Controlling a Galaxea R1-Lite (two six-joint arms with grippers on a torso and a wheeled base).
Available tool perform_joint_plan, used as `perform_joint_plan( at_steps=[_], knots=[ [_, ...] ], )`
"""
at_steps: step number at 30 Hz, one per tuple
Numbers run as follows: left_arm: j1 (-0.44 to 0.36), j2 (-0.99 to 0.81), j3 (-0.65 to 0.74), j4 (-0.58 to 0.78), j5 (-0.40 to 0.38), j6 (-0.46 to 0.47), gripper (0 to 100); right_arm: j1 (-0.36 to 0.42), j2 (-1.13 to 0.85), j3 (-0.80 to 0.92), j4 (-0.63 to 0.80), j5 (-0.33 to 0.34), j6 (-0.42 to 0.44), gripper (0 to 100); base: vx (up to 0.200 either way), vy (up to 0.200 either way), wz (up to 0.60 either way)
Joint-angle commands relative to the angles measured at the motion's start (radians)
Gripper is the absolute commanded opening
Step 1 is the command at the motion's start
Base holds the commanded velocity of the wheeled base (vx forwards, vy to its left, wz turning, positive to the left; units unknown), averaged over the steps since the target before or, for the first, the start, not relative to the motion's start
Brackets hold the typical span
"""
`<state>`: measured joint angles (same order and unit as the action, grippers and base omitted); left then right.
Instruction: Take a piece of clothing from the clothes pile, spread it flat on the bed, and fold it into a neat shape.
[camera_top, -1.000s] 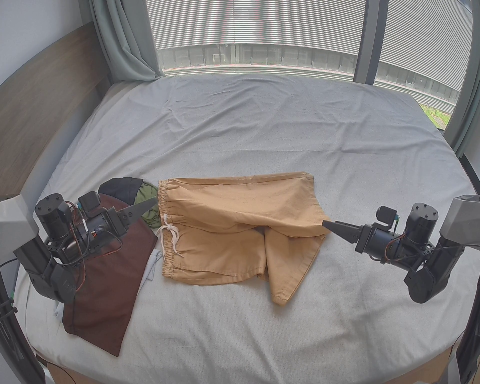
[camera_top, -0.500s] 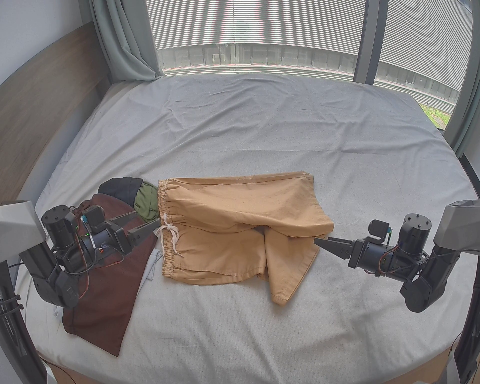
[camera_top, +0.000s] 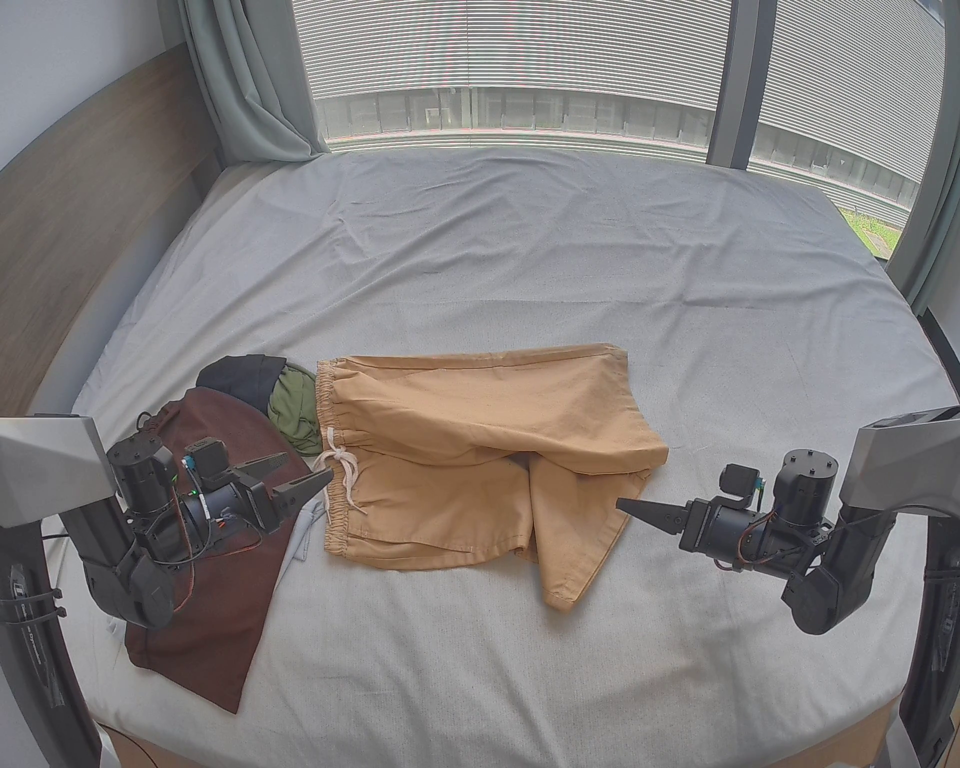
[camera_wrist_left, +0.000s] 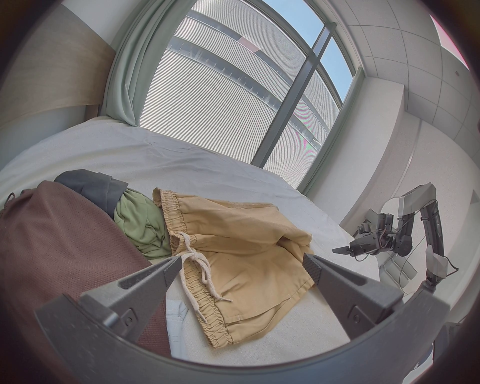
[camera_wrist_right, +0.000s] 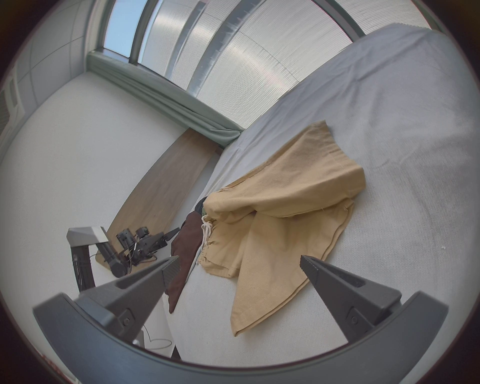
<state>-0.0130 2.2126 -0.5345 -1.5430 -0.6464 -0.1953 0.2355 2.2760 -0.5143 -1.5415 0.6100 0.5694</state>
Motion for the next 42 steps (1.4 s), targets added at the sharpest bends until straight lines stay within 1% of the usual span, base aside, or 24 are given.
perform_joint_plan(
  at_steps=[1, 10, 18, 22, 23, 26, 27, 31, 32, 37, 42],
  knots=[
    [-0.004, 0.016, 0.002, -0.002, -0.001, -0.001, 100, 0.005, 0.083, -0.043, 0.0, -0.036, 0.021, 100, 0.0, 0.0, 0.0],
    [-0.004, 0.016, 0.001, -0.002, -0.002, -0.003, 100, 0.01, 0.172, -0.09, 0.0, -0.044, 0.024, 100, 0.0, 0.0, 0.0],
    [-0.004, 0.016, 0.001, -0.002, -0.002, -0.006, 100, 0.047, 0.214, -0.115, 0.0, -0.044, 0.064, 100, 0.0, 0.0, 0.0],
    [-0.004, 0.016, 0.002, -0.002, -0.002, -0.006, 100, 0.056, 0.234, -0.136, 0.0, -0.072, 0.07, 100, 0.0, 0.0, 0.0],
    [-0.004, 0.016, 0.001, -0.002, -0.002, -0.006, 100, 0.067, 0.249, -0.155, 0.0, -0.099, 0.078, 100, 0.0, 0.0, 0.0],
    [-0.004, 0.016, 0.001, -0.002, -0.002, -0.006, 100, 0.071, 0.254, -0.165, 0.0, -0.107, 0.083, 100, 0.0, 0.0, 0.0],
    [-0.005, 0.016, 0.001, -0.002, -0.002, -0.004, 100, 0.08, 0.264, -0.19, 0.0, -0.127, 0.115, 100, 0.0, 0.0, 0.0],
    [-0.005, 0.016, 0.001, -0.002, -0.004, -0.004, 100, 0.093, 0.266, -0.198, 0.0, -0.127, 0.135, 100, 0.0, 0.0, 0.0],
    [-0.005, 0.016, 0.001, -0.002, -0.004, -0.004, 100, 0.093, 0.266, -0.202, 0.0, -0.127, 0.136, 0, 0.0, 0.0, 0.0],
    [-0.007, 0.016, 0.004, -0.002, -0.004, -0.001, 100, 0.088, 0.274, -0.202, -0.002, -0.128, 0.135, 0, 0.0, 0.0, 0.0],
    [-0.008, 0.016, 0.008, -0.002, -0.004, -0.001, 100, 0.064, 0.283, -0.191, 0.0, -0.13, 0.126, 0, 0.0, 0.0, 0.0]
  ],
)
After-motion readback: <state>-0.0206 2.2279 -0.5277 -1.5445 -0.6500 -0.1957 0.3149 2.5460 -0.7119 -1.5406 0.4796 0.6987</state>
